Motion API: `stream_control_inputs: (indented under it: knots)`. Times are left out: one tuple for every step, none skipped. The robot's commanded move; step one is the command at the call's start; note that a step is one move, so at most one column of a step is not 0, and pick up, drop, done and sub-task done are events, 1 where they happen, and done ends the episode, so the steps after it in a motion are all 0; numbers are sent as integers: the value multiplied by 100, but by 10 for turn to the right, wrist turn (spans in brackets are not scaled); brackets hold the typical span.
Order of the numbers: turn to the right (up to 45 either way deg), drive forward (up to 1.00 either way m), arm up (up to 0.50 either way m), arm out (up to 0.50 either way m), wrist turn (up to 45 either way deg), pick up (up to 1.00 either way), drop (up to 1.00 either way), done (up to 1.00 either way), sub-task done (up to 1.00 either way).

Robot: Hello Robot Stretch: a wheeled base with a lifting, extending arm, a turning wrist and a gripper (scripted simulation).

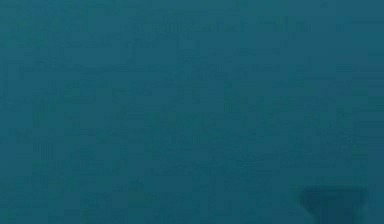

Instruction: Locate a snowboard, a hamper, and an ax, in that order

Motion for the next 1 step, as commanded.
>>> stream_control_inputs:
  knots:
    - [0, 5, 0, 0, 0, 0, 0, 0, 0]
